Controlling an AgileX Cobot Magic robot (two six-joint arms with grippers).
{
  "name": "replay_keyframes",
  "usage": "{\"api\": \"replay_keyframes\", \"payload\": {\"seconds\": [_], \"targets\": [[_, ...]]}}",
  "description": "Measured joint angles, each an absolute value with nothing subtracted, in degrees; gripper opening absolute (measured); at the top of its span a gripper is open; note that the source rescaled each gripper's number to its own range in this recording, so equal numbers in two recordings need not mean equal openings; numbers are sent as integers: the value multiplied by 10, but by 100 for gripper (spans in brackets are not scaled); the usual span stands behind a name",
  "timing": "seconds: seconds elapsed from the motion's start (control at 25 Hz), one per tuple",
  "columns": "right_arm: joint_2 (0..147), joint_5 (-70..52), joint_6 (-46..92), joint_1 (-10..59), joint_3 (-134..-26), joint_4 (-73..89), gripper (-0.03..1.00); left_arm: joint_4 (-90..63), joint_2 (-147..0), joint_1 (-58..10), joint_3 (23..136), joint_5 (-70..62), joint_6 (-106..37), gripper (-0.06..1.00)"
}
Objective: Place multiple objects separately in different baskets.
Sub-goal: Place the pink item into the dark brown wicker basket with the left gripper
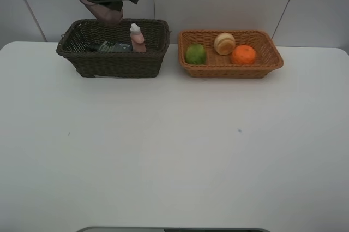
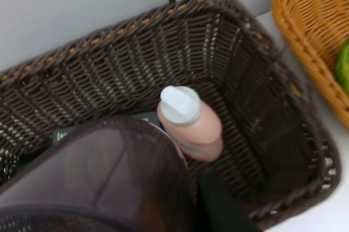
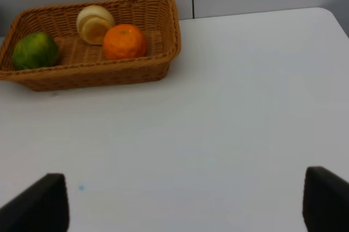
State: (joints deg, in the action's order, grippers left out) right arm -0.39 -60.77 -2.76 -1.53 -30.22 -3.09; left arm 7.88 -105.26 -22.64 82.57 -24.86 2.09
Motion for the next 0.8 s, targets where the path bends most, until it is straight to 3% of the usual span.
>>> {"api": "replay_keyframes", "payload": {"seconds": [0.8], "targets": [[-4, -608, -28, -15, -302, -31, 85, 79, -1147, -193, 821, -177, 21, 0]]}}
